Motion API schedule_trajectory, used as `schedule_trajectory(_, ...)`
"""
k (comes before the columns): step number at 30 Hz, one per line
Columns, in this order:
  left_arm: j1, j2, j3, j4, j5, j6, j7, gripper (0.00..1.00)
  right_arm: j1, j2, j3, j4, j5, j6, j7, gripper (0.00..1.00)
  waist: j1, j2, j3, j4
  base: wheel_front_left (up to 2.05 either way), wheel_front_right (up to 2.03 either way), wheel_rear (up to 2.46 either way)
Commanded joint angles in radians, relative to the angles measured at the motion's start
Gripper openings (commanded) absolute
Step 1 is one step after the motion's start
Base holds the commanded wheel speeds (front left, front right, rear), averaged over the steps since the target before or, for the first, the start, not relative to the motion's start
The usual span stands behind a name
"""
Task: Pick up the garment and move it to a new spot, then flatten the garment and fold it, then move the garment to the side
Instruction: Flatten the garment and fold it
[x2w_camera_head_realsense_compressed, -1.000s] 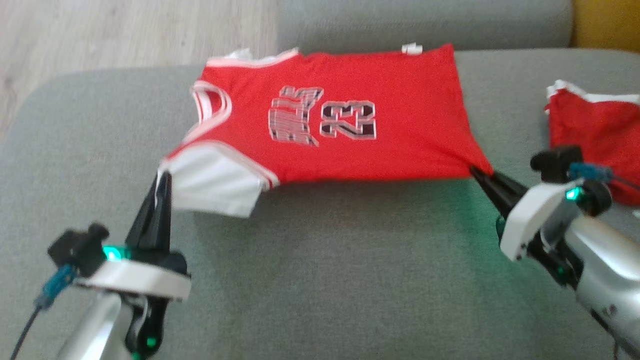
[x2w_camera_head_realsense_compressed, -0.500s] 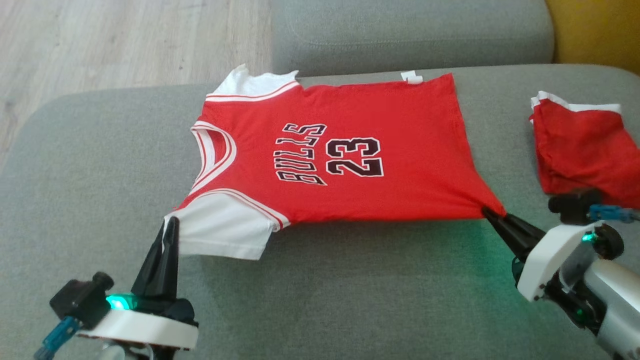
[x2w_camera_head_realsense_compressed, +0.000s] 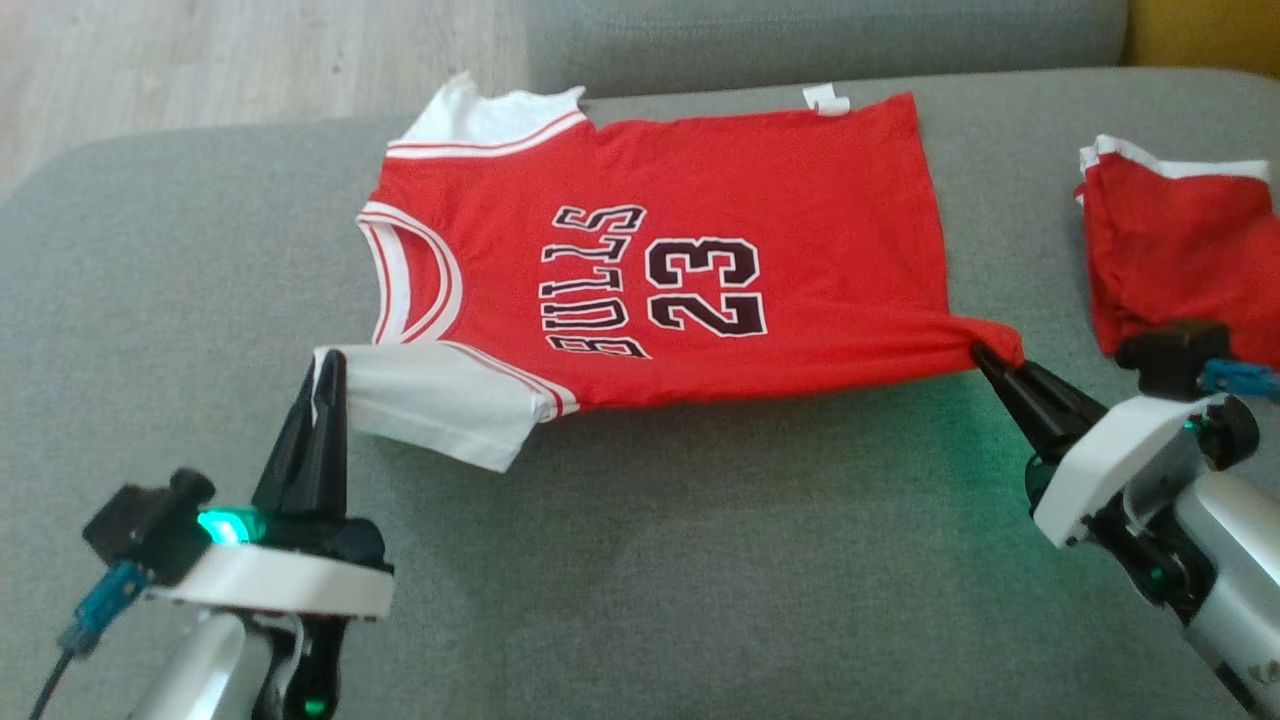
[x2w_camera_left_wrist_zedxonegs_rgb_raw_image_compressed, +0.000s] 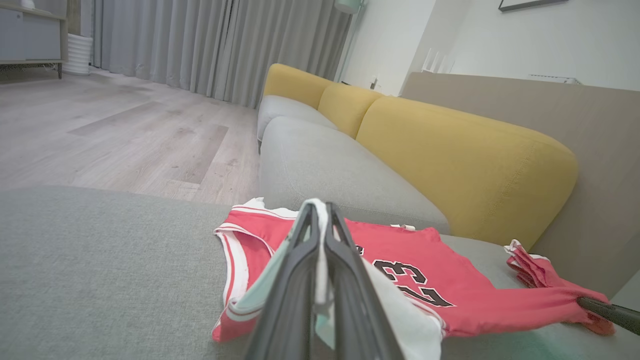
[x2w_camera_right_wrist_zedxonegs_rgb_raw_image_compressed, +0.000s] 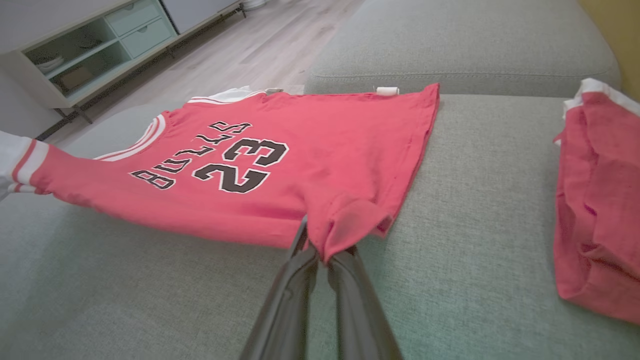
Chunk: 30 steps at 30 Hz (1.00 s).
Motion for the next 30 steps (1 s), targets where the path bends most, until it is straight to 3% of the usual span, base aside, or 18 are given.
schedule_trajectory(1,-0.064,0.026,0.041,-0.017,0.013,0.007,0.003,0.00,-0.010,-0.006,-0.027,-0.030,-0.019,-0.001,0.007,0.00,-0.0001,-0.0001,0.019,-0.007,0.00,0.00,0.00)
schedule_trajectory(12,-0.232,0.057,0.032,0.067,0.044,0.001,0.066,0.00,-0.062,0.037,-0.120,-0.039,-0.071,-0.001,0.091,0.00,-0.0001,-0.0001,0.088,-0.013,0.00,0.00,0.00)
schedule_trajectory(19,-0.370,0.085,0.007,0.181,0.102,0.002,0.113,0.00,-0.125,0.060,-0.116,-0.004,-0.086,-0.001,0.203,0.00,-0.0001,-0.0001,0.130,-0.016,0.00,0.00,0.00)
schedule_trajectory(29,-0.565,0.068,-0.071,0.413,0.181,-0.027,0.152,0.00,-0.248,0.080,-0.087,0.075,-0.067,-0.001,0.302,0.00,-0.0001,-0.0001,0.183,-0.013,0.00,0.00,0.00)
schedule_trajectory(30,-0.583,0.064,-0.076,0.435,0.187,-0.029,0.148,0.00,-0.265,0.081,-0.085,0.086,-0.067,-0.001,0.302,0.07,-0.0001,-0.0001,0.189,-0.014,0.00,0.00,0.00)
